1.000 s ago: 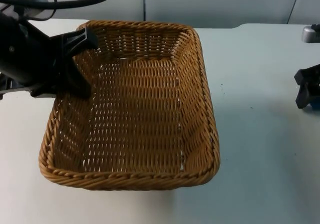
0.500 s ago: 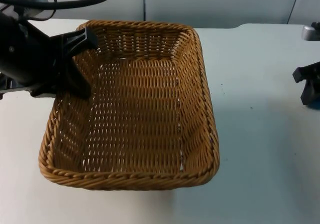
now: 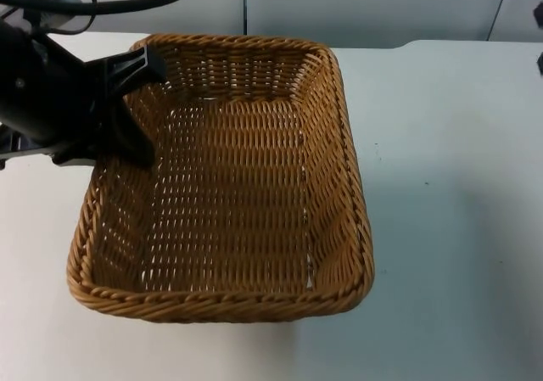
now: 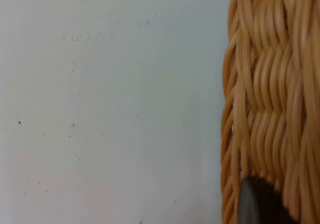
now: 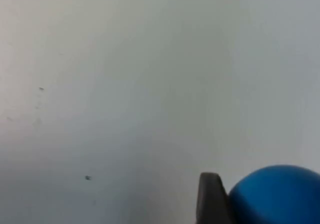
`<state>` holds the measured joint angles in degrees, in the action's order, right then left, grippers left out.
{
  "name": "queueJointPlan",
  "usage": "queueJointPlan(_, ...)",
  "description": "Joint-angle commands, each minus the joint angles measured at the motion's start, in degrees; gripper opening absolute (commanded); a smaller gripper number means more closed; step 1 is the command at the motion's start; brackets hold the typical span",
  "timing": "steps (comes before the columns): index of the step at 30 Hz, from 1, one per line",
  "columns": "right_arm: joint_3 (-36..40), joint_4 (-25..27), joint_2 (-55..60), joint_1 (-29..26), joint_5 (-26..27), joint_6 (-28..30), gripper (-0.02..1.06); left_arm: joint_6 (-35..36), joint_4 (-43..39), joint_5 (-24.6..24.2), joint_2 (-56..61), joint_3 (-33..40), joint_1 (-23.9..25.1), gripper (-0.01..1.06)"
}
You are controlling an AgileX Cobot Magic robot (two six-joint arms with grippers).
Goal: Pick up the basket with the left hand and place the ball into the basket with the right hand.
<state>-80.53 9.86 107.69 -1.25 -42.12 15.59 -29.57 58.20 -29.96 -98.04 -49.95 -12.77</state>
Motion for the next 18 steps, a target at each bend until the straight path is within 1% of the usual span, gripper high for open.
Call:
queueJointPlan(1,-1.03,0.98,-5.53,1.79,-2.98,1.13,0.00,1.55,1.72,-0.38,0.89,0.00,0.08,0.00)
queueJointPlan(3,-1.13,0.98,-10.09,4.23,-3.61,0.90,0.00,1.56,1.72,-0.38,0.89,0.00,0.08,0.00)
queueJointPlan(4,-1.13,0.98,-10.09,4.23,-3.61,0.90,0.00,1.56,1.72,-0.38,0.89,0.00,0.08,0.00)
queueJointPlan(5,-1.13,0.98,-12.33,5.51,-3.91,0.73,0.00,1.56,1.72,-0.38,0.89,0.00,0.08,0.00)
queueJointPlan(8,-1.13,0.98,-17.39,11.19,-3.90,-1.10,0.00,1.67,1.72,-0.38,0.89,0.00,0.08,0.00)
queueJointPlan(9,-1.13,0.98,-17.39,11.19,-3.90,-1.10,0.00,1.67,1.72,-0.38,0.89,0.00,0.08,0.00)
queueJointPlan(12,-1.13,1.11,-19.98,17.90,-3.90,-1.80,0.00,1.67,1.72,-0.38,0.89,0.00,0.08,0.00)
queueJointPlan(13,-1.13,2.05,-20.12,20.36,-3.90,-1.66,0.00,1.67,1.72,-0.38,0.89,0.00,0.08,0.00)
queueJointPlan(14,-1.13,2.05,-20.12,20.36,-3.90,-1.66,0.00,1.67,1.72,-0.38,0.89,0.00,0.08,0.00)
queueJointPlan(15,-1.13,2.93,-20.12,22.36,-3.79,-1.48,0.00,1.67,1.72,-0.38,0.89,0.00,0.08,0.00)
queueJointPlan(18,-1.13,3.25,-18.78,28.72,-3.02,-1.38,0.00,1.67,1.72,-0.75,0.89,0.00,0.08,0.00)
